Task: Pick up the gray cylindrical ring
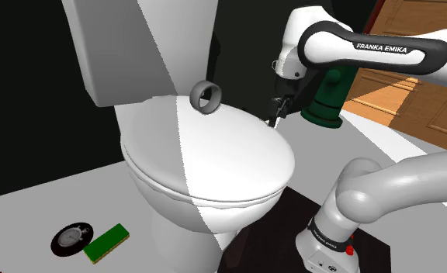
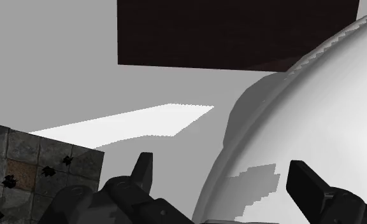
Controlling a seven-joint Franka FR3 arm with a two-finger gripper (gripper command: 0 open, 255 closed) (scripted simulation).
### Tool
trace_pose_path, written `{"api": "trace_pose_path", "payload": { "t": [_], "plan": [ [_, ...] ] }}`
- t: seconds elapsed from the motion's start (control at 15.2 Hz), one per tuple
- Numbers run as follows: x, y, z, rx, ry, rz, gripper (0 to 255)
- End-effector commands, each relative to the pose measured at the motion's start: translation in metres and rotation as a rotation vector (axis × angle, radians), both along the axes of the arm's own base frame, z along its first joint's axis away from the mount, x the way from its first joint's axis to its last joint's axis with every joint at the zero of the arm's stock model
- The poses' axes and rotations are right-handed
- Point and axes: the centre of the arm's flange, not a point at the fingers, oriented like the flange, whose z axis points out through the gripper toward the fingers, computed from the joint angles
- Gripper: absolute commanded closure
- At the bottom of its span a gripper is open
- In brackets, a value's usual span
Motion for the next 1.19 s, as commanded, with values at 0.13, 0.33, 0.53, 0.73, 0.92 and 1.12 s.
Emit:
{"api": "trace_pose_path", "payload": {
  "t": [0.13,0.33,0.53,0.73,0.92,1.12],
  "plan": [
    [0.019,0.006,0.010,-0.001,-0.019,0.092,0],
    [0.047,0.018,0.027,-0.002,-0.048,0.231,0],
    [0.072,0.034,0.044,-0.003,-0.077,0.370,0],
    [0.094,0.053,0.062,-0.004,-0.105,0.508,0],
    [0.113,0.075,0.080,-0.006,-0.134,0.647,0],
    [0.128,0.099,0.099,-0.007,-0.163,0.785,0]
  ]
}}
